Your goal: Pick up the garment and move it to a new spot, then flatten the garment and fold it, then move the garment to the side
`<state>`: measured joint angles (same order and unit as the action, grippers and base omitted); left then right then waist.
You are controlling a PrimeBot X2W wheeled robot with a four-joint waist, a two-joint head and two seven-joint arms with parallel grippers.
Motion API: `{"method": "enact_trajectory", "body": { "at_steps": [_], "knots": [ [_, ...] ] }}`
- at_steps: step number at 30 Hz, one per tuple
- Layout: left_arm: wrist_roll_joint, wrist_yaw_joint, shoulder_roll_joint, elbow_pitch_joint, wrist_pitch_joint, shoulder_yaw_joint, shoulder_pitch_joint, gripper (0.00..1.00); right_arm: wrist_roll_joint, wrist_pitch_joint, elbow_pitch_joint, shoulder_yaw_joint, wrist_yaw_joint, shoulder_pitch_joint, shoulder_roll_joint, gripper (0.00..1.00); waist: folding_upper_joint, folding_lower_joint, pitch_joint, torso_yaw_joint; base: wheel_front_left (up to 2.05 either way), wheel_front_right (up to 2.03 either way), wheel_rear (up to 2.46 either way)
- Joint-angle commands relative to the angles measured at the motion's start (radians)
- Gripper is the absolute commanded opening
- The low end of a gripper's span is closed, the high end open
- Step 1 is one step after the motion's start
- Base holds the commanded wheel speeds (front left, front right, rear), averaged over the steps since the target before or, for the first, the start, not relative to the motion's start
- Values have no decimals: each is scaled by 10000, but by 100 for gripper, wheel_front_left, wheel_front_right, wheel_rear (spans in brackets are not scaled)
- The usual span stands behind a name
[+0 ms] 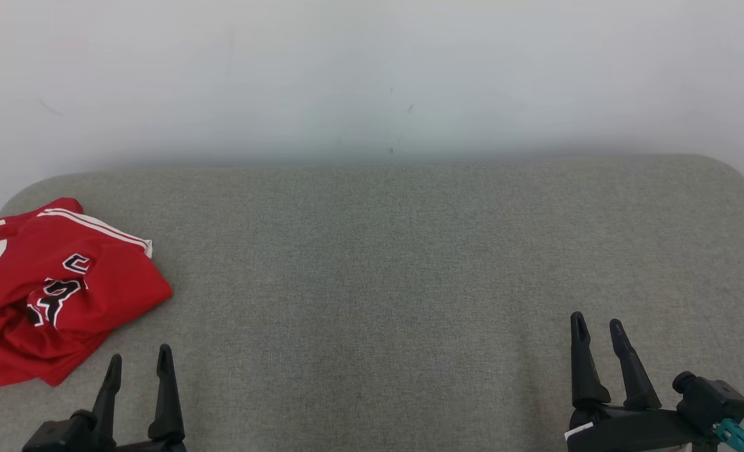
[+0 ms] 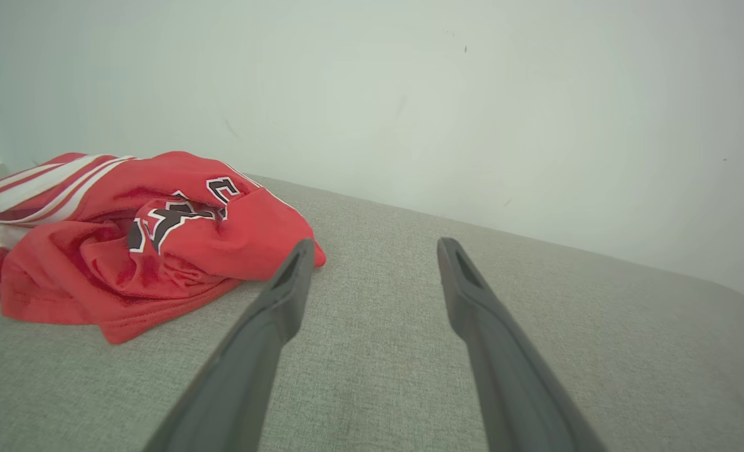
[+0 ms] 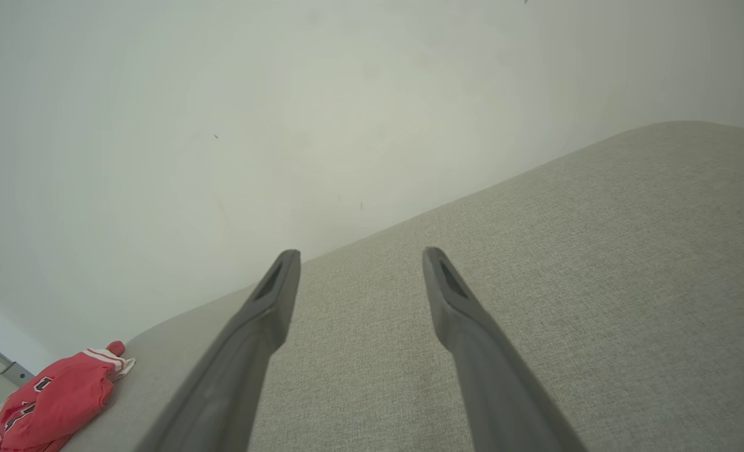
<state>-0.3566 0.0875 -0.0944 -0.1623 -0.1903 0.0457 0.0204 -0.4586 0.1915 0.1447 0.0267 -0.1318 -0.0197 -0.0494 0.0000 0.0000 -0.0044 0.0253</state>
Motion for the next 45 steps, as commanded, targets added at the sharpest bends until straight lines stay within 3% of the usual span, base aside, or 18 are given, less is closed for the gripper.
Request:
{"method": "enact_trajectory", "body": {
  "at_steps": [1,35,45],
  "knots": [
    [308,10,-22,83,-102,34,-80,100,275,93,-96,-29,15,27,-11,100,0,0,-2,3,0,0,0],
    [2929,116,134,228,-756,299,-257,100,2422,743,-213,-193,20,208,-10,100,0,0,-36,133,0,0,0],
    [2852,52,169,-328,-757,398,-224,100,2408,752,-79,-130,21,247,-11,100,0,0,-97,127,0,0,0]
  ]
}}
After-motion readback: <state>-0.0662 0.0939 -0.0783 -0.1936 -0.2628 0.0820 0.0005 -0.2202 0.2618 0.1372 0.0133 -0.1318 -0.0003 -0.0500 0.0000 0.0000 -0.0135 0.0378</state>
